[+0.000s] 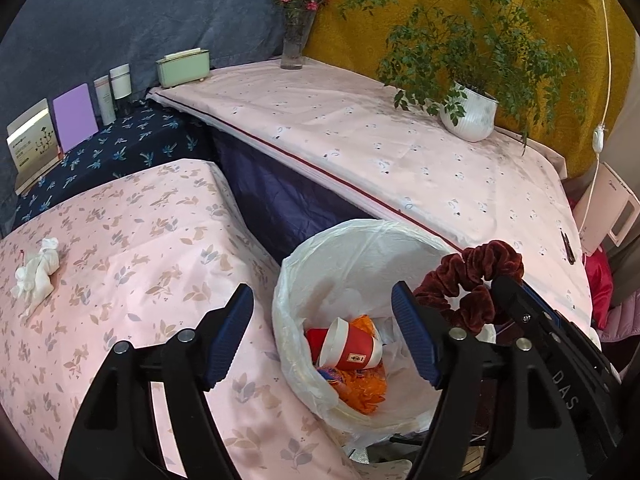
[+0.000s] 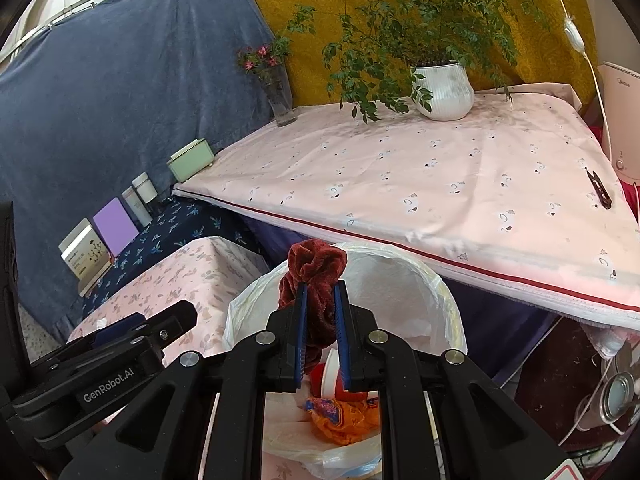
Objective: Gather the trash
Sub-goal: 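Carry the cup and scrunchie over the bin and open both grippers, then withdraw both grippers from the bin toward the remaining white tissue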
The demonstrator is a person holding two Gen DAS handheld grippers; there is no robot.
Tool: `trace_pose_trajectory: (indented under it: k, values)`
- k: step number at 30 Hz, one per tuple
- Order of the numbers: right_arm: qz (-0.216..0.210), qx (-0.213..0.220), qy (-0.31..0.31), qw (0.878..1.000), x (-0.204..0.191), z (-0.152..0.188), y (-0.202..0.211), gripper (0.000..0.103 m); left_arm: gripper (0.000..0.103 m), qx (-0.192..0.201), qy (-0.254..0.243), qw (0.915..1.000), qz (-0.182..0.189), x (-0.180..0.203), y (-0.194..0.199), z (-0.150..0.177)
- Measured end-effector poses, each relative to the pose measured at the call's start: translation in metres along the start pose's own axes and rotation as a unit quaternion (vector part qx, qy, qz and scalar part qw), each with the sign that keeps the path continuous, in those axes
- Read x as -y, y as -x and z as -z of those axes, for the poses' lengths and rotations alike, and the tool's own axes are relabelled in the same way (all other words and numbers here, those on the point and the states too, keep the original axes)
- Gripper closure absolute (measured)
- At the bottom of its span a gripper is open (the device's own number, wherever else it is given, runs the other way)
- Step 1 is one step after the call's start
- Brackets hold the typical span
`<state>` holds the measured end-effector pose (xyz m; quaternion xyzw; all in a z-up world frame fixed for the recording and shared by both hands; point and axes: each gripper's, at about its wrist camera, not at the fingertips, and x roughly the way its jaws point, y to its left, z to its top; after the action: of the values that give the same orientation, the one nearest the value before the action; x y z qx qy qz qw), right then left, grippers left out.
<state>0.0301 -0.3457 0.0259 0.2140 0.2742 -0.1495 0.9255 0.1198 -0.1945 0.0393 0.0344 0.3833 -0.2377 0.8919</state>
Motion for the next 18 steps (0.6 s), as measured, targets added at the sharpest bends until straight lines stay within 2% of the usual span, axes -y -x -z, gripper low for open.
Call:
trace_pose_trajectory:
  k: [8, 11, 13, 15, 18]
  values:
    - [-0.003, -0.007, 0.009, 1.0, -0.011, 0.002, -0.007, 0.089, 0.035, 0.003, 0.012, 0.9998, -0.017, -0.015, 0.003, 0.002]
    - [-0.001, -0.004, 0.008, 1.0, -0.014, 0.002, -0.007, 0.084, 0.033, 0.002, 0.016, 0.9996, -0.023, -0.021, 0.004, 0.003]
    - [-0.001, -0.001, 0.007, 1.0, -0.016, 0.001, -0.006, 0.081, 0.027, 0.004, 0.019, 0.9994, -0.028, -0.025, 0.005, 0.004]
    - [-0.004, 0.001, 0.005, 1.0, -0.018, 0.0, -0.005, 0.071, 0.026, 0.008, 0.021, 0.9991, -0.035, -0.028, 0.006, 0.005]
    - [-0.008, 0.006, 0.006, 1.0, -0.023, 0.001, -0.002, 0.069, 0.025, 0.008, 0.027, 0.9987, -0.043, -0.035, 0.007, 0.006]
